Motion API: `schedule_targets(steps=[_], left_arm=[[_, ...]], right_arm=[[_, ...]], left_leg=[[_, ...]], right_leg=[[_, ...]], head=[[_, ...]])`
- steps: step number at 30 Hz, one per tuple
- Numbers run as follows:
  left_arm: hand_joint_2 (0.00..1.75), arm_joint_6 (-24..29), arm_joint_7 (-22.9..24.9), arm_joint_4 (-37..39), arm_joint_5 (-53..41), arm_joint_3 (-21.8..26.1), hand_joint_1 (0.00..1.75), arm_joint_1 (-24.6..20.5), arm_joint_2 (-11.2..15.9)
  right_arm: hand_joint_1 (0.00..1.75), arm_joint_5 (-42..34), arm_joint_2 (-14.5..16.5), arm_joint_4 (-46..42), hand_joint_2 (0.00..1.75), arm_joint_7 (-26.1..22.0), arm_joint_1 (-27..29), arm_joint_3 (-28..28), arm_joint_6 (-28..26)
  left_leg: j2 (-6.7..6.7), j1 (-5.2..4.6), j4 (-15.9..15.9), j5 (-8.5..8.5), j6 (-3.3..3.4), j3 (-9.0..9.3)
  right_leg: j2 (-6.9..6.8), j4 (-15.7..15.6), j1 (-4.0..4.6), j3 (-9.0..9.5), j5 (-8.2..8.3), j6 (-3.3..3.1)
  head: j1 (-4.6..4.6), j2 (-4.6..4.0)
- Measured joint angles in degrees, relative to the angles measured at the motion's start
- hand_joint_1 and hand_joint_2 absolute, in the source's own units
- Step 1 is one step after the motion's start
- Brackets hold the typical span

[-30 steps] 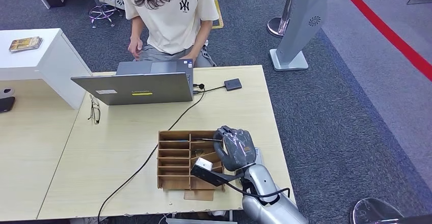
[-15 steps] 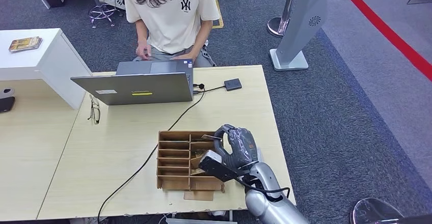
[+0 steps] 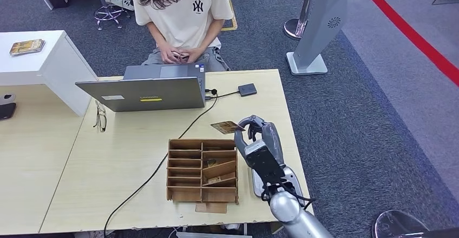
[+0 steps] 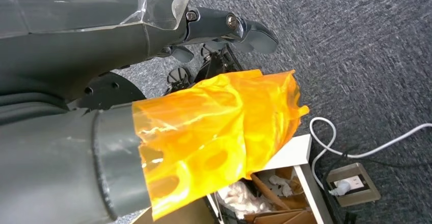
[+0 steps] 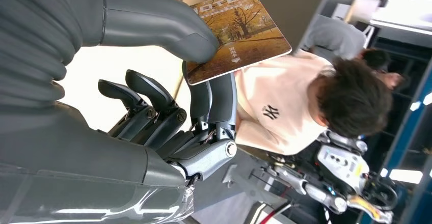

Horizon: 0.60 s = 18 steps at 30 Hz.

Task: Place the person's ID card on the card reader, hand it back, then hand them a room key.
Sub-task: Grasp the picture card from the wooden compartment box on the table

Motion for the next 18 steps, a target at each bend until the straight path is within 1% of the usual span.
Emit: schedule_targets(steps=[7, 15, 18], left_arm=[[0.00, -0.7, -0.7, 0.9, -1.1, 1.1, 0.00, 0.0, 0.0], [0.00, -1.8, -1.0, 2.1, -4.8, 2.5, 0.00, -0.1, -0.1], [0.00, -3.1, -0.7, 2.7, -6.5, 3.2, 0.00, -0.1, -0.1]], right_arm=[[1.75, -7.7, 0.5, -3.2, 1.75, -2.7, 0.3, -1.1, 0.4], [1.75, -9.0, 0.9, -3.9, 1.75, -2.8, -1.5, -0.9, 1.6], [1.75, -8.9, 1.0, -3.6, 1.75, -2.9, -2.6, -0.4, 2.5]], left_leg=[[0.00, 0.00, 0.0, 0.00, 0.00, 0.00], [0.01, 0.00, 0.0, 0.00, 0.00, 0.01], [0.01, 0.00, 0.0, 0.00, 0.00, 0.01]], right_leg=[[0.00, 0.0, 0.00, 0.00, 0.00, 0.00], [0.01, 0.0, 0.00, 0.00, 0.00, 0.00], [0.01, 0.0, 0.00, 0.00, 0.00, 0.00]], head=[[-0.01, 0.00], [-0.01, 0.00], [-0.01, 0.00]])
